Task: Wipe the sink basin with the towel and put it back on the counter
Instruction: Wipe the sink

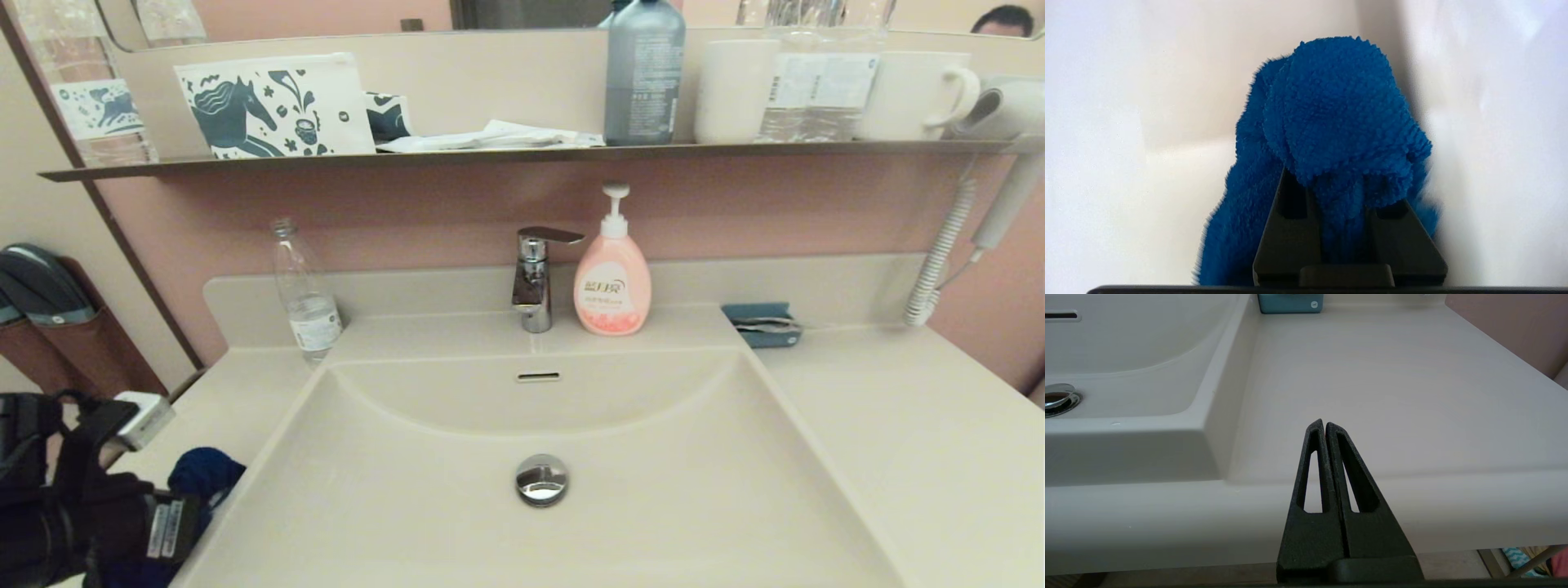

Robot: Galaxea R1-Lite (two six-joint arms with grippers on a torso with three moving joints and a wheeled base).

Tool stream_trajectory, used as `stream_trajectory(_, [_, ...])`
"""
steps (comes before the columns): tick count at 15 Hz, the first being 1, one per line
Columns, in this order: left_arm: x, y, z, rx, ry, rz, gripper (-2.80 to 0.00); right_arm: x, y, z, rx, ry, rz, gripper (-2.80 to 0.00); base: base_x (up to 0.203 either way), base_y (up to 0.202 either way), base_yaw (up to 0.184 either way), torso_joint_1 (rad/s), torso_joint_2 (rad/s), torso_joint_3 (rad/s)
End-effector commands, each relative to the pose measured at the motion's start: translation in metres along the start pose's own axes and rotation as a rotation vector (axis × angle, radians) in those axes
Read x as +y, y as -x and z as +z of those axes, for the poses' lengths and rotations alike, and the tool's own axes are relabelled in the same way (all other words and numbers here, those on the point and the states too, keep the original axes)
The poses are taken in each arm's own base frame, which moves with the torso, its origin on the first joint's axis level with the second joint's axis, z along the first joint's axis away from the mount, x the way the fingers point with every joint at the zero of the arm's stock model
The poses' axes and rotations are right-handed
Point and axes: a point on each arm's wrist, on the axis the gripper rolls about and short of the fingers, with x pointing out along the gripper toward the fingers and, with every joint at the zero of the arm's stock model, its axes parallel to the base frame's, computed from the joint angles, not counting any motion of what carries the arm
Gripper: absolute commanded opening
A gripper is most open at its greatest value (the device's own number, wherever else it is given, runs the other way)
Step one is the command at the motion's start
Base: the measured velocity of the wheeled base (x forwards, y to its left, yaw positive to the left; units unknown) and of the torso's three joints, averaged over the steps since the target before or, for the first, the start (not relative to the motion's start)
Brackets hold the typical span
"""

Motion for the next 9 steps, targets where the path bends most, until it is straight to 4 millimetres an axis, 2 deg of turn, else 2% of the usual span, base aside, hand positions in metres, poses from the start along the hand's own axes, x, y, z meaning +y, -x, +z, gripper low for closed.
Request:
stream_trajectory(1, [-0.001, -0.022, 0.012, -0.023, -0.026, -0.006, -2.80, 0.000, 0.000, 0.000, 0.000, 0.000, 0.000, -2.80, 0.000, 0.000, 0.000, 0.000, 0.00, 0.000])
stream_trajectory(9, [-0.005, -0.078, 0.074, -0.068, -0.003, -0.047, -2.80, 0.000, 0.000, 0.000, 0.001, 0.000, 0.000, -2.80, 0.000, 0.000, 0.000, 0.000, 0.00, 0.000])
